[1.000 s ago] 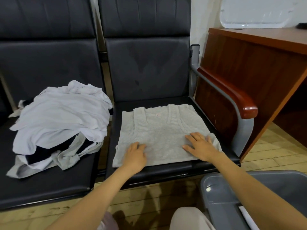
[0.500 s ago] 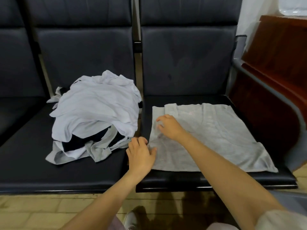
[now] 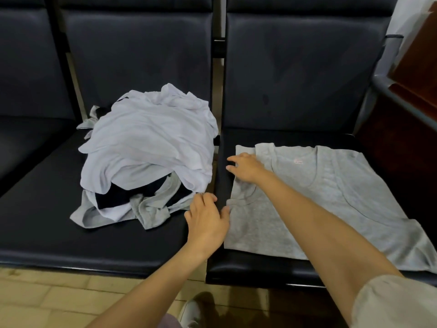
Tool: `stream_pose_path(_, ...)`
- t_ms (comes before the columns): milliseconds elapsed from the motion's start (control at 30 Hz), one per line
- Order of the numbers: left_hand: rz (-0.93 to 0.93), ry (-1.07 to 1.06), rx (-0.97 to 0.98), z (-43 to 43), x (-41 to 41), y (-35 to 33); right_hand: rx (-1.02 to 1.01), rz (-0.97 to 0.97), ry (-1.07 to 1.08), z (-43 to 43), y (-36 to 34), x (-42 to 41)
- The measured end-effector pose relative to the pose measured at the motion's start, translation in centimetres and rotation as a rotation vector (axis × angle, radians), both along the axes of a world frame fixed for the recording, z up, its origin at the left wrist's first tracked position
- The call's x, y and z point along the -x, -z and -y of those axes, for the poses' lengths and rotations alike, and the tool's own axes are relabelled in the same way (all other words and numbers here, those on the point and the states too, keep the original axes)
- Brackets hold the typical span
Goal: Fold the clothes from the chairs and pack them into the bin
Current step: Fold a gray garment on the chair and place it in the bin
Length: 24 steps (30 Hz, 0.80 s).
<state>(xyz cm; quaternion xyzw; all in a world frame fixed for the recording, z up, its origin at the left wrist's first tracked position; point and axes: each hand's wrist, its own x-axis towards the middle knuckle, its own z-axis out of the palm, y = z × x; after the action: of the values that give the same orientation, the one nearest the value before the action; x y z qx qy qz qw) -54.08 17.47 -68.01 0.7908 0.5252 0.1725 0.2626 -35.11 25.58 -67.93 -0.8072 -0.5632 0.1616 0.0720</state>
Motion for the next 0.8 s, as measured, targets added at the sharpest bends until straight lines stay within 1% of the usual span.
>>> stream_pose_path(100, -0.239, 0.08, 0.04, 0.3, -0.5, 0.3, 0.058, 0.02, 0.018, -0.4, 0.3, 0.8)
stream_pose_path(133, -0.282, 0.092, 0.058, 0.4, -0.7, 0.3, 0.059, 0.021, 0.033, -0.4, 0.4, 1.0)
stream_pose_path(167, -0.296, 0.098, 0.078, 0.3, -0.9, 0.4, 0.053, 0.021, 0.047, -0.4, 0.5, 1.2)
stream_pose_path(233, -0.262, 0.118, 0.098, 0.3, -1.1, 0.2, 0.02, 0.004, 0.067, -0.3, 0.5, 1.4)
stream_pose_path(267, -0.218, 0.128, 0.1, 0.4, -1.2, 0.0, -0.012, -0.035, 0.073, -0.1, 0.2, 1.4)
stream_pose_path(300, -0.132, 0.13, 0.114, 0.4, -1.2, -0.2, -0.056, -0.111, 0.085, 0.2, -0.1, 1.3)
stream_pose_path(400, 0.273, 0.109, 0.238, 1.3, -1.9, -1.6, -0.248, -0.462, 0.178, 1.6, -2.4, 0.4)
stream_pose_path(433, 0.381, 0.118, 0.251, 1.9, -2.3, -2.4, -0.302, -0.53, 0.205, 2.3, -3.4, -0.3)
stream_pose_path(467, 0.454, 0.144, 0.25, 2.6, -3.0, -3.0, -0.337, -0.542, 0.225, 2.9, -4.4, -1.2)
stream_pose_path(500, 0.51, 0.181, 0.252, 3.3, -3.9, -3.6, -0.349, -0.512, 0.234, 3.7, -5.1, -2.4)
stream_pose_path(567, 0.564, 0.264, 0.269, 5.1, -6.1, -4.3, -0.321, -0.402, 0.272, 5.4, -6.2, -4.8)
stream_pose_path(633, 0.501, 0.347, 0.261, 6.5, -8.3, -3.9, -0.272, -0.328, 0.307, 6.9, -6.0, -7.4)
stream_pose_path(667, 0.409, 0.41, 0.246, 7.0, -9.2, -3.3, -0.228, -0.314, 0.309, 7.6, -5.5, -8.7)
stream_pose_path(733, 0.176, 0.557, 0.248, 7.9, -10.3, -2.2, -0.076, -0.281, 0.263, 8.9, -4.3, -10.3)
stream_pose_path(767, 0.102, 0.592, 0.26, 8.3, -10.7, -1.9, 0.004, -0.248, 0.224, 9.5, -3.6, -10.8)
stream_pose_path(800, 0.074, 0.587, 0.27, 8.5, -10.9, -1.9, 0.055, -0.194, 0.195, 9.9, -2.8, -11.1)
